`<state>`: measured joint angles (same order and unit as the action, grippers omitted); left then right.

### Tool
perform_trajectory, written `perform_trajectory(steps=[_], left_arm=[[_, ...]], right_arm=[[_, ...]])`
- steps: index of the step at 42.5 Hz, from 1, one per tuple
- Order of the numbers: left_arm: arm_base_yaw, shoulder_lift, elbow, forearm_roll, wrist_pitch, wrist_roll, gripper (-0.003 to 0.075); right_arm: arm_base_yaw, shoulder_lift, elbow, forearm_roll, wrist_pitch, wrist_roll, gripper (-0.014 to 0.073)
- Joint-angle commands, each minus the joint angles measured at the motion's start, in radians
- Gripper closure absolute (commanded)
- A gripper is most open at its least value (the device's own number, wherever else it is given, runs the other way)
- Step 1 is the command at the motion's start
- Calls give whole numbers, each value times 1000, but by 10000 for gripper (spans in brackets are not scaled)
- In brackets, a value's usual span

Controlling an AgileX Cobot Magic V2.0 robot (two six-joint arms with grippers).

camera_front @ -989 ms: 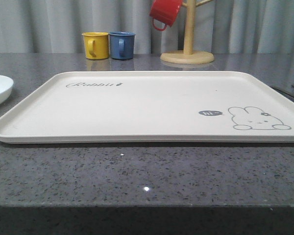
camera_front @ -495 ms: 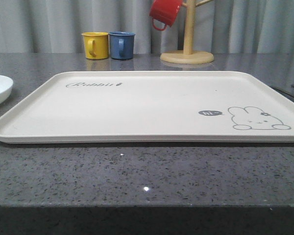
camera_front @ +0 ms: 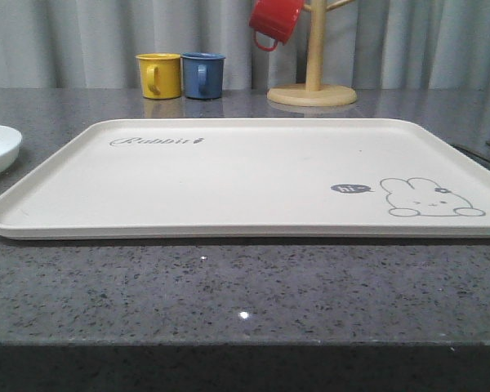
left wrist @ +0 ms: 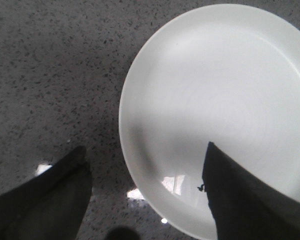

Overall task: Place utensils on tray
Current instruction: 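Grasp the white plate rim with the left gripper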

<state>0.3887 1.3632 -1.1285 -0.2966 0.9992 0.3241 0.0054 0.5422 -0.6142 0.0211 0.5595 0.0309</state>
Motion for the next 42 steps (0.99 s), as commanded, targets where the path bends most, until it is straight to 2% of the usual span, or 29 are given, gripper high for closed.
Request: perform_trajectory(steps=[1,10,28,34,42], left_arm=[[49,22,-35,-148,-37,70,259],[60,106,-35,-215,-102,112,259],[60,193,-35,-213,-135,116,276],[58,197,-35,-213,-129,118,381],[58,197,-35,-213,-106,122,616]], right_arm=[[-5,9,-30,-12,-68,-4,127],[-5,9,-30,-12,-68,-4,127],[-5,9,-30,-12,-68,-4,127],[-5,9,-30,-12,-68,-4,127],[-5,9,-30,-12,-68,-4,127]])
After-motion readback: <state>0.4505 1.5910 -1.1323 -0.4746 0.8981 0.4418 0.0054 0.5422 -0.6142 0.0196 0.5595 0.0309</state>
